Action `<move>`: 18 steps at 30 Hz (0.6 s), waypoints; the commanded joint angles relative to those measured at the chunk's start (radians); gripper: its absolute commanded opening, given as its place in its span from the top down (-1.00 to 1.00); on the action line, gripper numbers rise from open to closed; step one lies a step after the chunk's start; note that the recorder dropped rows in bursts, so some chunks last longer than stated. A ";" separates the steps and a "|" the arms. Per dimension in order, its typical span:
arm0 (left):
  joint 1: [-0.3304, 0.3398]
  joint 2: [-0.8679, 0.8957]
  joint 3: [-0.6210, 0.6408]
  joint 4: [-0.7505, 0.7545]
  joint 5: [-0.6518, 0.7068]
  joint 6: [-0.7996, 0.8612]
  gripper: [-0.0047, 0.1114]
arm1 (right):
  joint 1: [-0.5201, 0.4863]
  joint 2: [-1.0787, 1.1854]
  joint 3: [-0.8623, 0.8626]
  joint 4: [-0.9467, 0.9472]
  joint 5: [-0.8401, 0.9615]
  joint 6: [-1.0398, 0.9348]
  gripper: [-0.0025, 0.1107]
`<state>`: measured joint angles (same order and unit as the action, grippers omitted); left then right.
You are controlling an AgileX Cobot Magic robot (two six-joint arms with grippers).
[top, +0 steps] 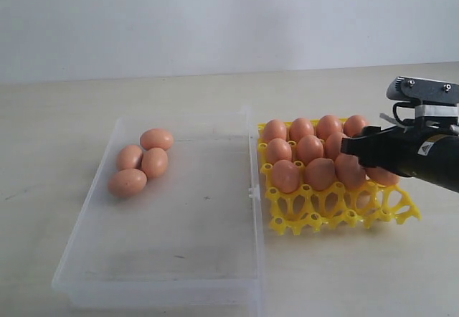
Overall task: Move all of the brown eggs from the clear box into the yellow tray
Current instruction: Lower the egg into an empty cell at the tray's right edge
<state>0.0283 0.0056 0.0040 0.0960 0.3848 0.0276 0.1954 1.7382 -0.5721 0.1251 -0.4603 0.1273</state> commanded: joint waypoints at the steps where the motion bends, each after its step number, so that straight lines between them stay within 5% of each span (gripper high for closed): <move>1: 0.002 -0.006 -0.004 -0.001 -0.006 -0.005 0.92 | -0.005 -0.052 -0.005 0.000 -0.013 0.012 -0.11; 18: 0.002 -0.006 -0.004 -0.001 -0.006 -0.005 0.92 | -0.005 -0.065 -0.005 0.014 0.056 0.108 -0.09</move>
<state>0.0283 0.0056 0.0040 0.0960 0.3848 0.0276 0.1954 1.6790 -0.5721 0.1360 -0.4159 0.1978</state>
